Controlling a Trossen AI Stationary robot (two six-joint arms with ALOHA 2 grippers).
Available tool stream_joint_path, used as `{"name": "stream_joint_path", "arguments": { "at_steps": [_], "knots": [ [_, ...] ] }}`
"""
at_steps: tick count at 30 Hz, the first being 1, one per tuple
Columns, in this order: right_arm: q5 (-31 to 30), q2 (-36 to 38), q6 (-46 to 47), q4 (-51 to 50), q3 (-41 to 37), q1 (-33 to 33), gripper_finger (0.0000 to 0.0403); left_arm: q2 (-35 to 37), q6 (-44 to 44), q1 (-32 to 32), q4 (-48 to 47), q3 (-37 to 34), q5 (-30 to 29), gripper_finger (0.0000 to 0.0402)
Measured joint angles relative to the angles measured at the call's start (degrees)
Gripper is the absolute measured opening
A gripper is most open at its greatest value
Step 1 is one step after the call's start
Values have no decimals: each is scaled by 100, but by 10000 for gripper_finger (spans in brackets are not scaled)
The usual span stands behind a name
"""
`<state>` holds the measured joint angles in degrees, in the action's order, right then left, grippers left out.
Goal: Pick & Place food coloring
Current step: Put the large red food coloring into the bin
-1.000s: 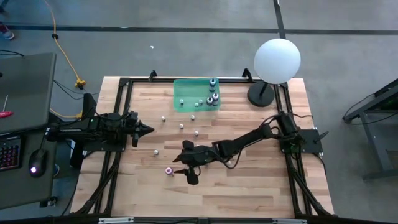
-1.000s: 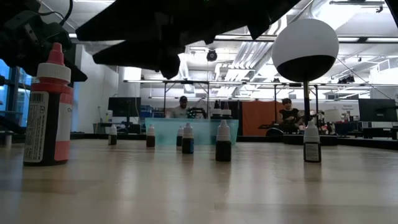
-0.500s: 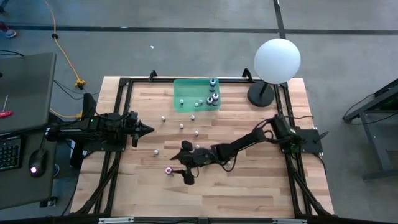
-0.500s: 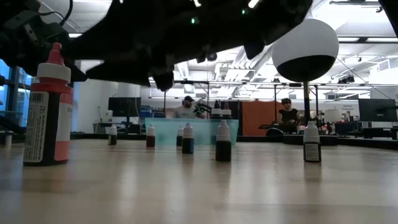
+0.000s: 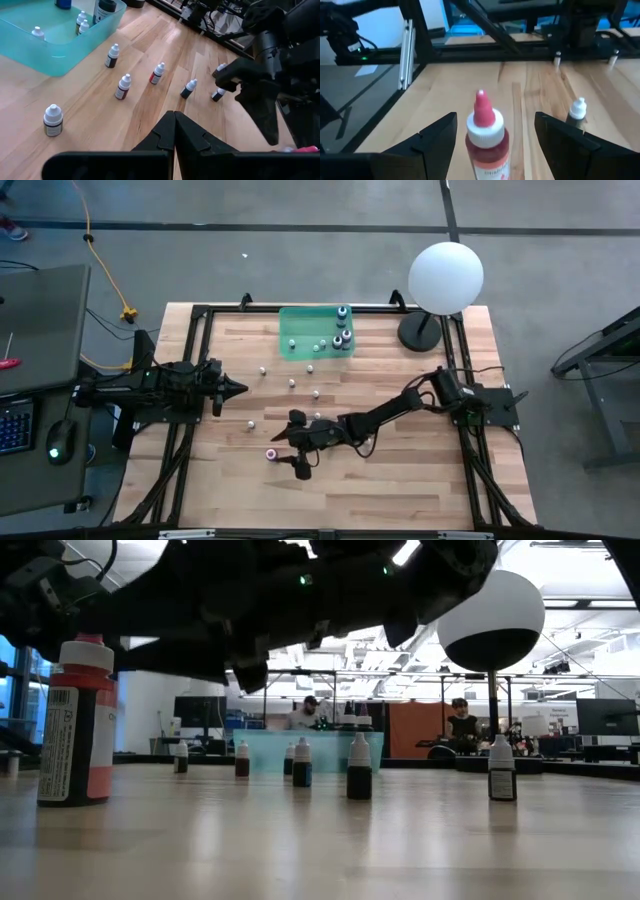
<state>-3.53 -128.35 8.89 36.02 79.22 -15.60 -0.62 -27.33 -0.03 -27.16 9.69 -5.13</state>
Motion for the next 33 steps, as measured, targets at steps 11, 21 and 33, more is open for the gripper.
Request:
{"name": "stream_joint_path", "arguments": {
  "at_steps": [11, 21, 33],
  "knots": [
    [38, -676, -31, -18, 840, -57, 259, 0, 0, 2, 0, 0, 0, 0],
    [111, -822, 248, -704, 1104, -57, 259, 0, 0, 2, 0, 0, 0, 0],
    [-82, -824, 307, -467, 1104, -57, 256, 0, 0, 2, 0, 2, 0, 0]
  ]
}}
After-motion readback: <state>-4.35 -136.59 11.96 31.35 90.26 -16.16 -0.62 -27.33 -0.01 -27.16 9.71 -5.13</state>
